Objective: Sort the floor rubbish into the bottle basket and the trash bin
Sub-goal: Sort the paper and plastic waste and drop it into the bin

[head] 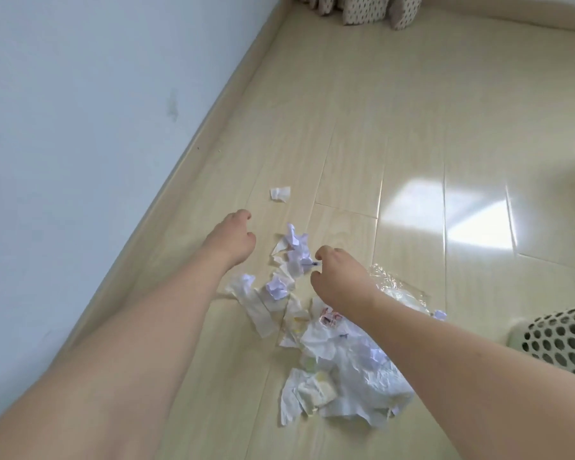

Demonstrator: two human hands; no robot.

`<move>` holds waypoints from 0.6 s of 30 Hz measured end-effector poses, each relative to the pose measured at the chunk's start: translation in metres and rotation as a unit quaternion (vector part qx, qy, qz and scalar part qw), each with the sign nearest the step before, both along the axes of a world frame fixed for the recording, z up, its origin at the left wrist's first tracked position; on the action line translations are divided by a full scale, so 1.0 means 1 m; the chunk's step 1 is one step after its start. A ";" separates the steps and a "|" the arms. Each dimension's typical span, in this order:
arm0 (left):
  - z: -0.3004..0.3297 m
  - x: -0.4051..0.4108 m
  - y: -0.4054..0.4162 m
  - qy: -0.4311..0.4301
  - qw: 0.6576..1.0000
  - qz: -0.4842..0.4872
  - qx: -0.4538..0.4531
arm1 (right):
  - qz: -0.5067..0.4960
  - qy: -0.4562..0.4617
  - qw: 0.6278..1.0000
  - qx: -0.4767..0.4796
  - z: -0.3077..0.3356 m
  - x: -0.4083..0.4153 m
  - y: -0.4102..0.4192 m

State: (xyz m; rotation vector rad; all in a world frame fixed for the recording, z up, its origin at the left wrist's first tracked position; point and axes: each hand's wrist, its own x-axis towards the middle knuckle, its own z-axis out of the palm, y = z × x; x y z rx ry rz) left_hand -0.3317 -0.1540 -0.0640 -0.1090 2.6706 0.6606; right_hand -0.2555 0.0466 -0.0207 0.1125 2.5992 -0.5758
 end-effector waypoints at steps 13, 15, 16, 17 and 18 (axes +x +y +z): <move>-0.098 -0.054 0.046 0.146 0.984 -0.010 -0.098 | -0.025 0.012 1.000 0.008 -0.067 -0.042 -0.007; -0.099 -0.054 0.045 0.144 0.983 -0.020 -0.112 | -0.022 0.030 0.999 0.027 -0.073 -0.039 -0.007; -0.099 -0.055 0.045 0.140 0.983 -0.023 -0.116 | -0.022 0.039 0.998 0.032 -0.076 -0.039 -0.007; -0.099 -0.056 0.045 0.142 0.983 -0.023 -0.117 | -0.022 0.044 0.998 0.035 -0.078 -0.040 -0.008; -0.100 -0.055 0.045 0.151 0.981 -0.022 -0.117 | -0.019 0.046 0.998 0.036 -0.079 -0.040 -0.007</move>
